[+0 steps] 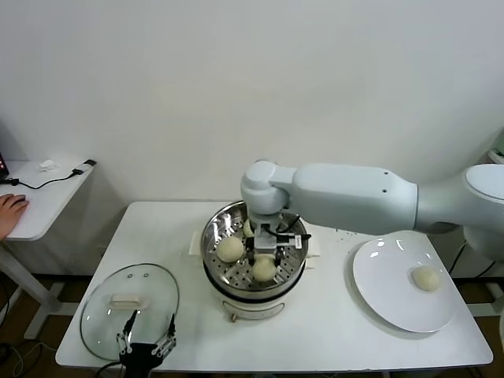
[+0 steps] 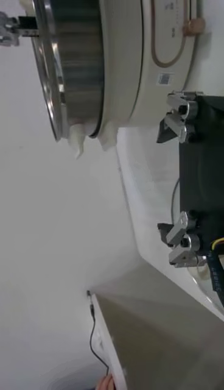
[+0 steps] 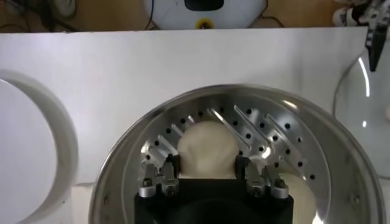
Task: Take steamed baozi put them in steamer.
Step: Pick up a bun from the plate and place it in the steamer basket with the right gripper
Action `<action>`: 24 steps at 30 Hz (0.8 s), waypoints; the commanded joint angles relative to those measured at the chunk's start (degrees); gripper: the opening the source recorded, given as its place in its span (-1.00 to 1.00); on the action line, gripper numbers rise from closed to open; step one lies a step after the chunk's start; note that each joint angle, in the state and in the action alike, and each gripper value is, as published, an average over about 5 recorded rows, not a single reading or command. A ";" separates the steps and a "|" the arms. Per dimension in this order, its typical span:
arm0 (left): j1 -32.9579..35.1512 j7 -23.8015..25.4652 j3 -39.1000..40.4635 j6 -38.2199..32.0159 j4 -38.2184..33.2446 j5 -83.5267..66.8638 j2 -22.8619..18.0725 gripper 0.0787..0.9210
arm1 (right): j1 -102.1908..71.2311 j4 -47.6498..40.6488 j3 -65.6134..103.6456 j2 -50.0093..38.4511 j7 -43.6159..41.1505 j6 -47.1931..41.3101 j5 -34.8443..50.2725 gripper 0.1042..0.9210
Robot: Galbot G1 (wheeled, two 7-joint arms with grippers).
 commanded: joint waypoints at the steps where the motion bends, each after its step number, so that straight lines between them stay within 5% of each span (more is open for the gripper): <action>1: -0.20 0.05 0.01 0.14 0.21 0.09 0.02 0.77 | -2.73 -0.13 -0.11 1.60 0.42 0.77 -2.08 0.19; 10: -0.28 0.03 -0.16 0.07 0.55 -0.09 0.18 0.77 | -3.72 -1.13 0.95 2.37 1.26 2.38 -4.78 0.22; 18: -0.24 -0.10 -0.18 -0.07 0.92 -0.18 0.15 0.77 | -3.22 -0.60 2.37 1.43 1.55 3.26 -4.79 0.67; 24: -0.06 -0.18 -0.24 -0.23 0.97 -0.29 0.19 0.77 | -0.09 0.65 5.07 -3.36 1.01 3.12 -2.07 0.76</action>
